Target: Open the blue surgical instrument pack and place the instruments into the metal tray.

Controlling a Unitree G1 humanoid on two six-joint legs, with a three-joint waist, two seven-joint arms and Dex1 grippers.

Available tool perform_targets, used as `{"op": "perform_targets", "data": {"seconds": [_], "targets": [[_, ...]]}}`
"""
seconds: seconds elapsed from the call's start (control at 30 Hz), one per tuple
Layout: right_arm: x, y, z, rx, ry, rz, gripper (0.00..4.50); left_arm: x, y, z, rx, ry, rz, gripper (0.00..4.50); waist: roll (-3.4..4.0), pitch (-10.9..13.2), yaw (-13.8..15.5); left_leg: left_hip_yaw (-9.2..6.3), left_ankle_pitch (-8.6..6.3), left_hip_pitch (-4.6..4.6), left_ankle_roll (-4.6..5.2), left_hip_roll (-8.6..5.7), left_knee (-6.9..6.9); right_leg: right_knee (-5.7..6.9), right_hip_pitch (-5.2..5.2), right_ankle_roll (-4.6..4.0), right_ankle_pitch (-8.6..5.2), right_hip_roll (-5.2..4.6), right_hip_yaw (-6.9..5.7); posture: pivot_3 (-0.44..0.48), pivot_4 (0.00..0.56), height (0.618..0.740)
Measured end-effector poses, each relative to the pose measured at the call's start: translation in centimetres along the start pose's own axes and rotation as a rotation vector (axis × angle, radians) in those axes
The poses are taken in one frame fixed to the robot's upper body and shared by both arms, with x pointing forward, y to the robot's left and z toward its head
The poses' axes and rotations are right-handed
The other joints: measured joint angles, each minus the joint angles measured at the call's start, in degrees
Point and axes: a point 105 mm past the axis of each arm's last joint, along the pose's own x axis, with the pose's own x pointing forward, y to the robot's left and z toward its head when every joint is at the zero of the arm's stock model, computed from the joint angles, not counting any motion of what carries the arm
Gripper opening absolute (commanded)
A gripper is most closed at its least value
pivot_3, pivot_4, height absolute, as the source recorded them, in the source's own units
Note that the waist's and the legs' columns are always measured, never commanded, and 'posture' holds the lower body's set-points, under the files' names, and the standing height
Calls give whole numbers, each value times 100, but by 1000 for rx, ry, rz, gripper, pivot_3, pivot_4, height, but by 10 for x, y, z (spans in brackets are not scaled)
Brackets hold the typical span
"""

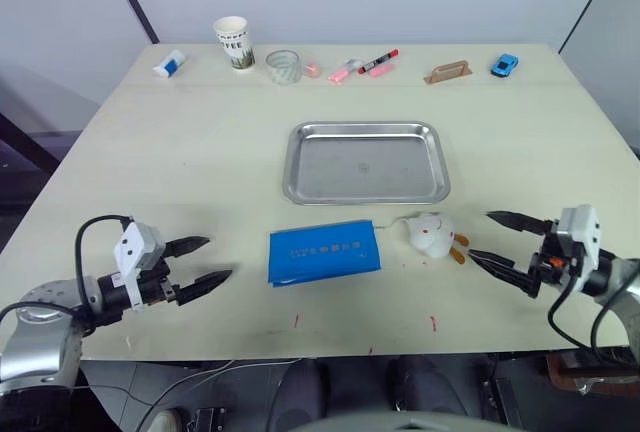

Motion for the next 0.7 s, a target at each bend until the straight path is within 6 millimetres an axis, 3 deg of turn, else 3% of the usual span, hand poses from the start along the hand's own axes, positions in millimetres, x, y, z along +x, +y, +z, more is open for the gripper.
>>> {"op": "perform_targets", "data": {"seconds": [0.1,0.23,0.47,0.7], "targets": [[16,3,9,-12,-4,53,2106,6,-2,2,17,8,-35,2276,0,0,0,-2,0,-1,0,0,0,0,-1,0,0,0,-1,0,150,718],[40,10,16,-52,24,133,5,17,-6,5,52,30,-93,122,-1,1,1,-5,0,-6,0,0,2,0,-2,-1,0,1,-4,0,150,718],[75,20,16,-121,118,232,0,36,-8,12,115,49,-172,47,-2,2,5,-12,0,-15,0,-1,3,0,-8,-2,0,2,-11,0,150,718],[98,29,-4,-142,271,275,0,46,-6,11,139,65,-222,47,-2,2,13,-14,1,-29,0,-1,8,0,-21,-2,0,1,-15,0,150,718]]}}
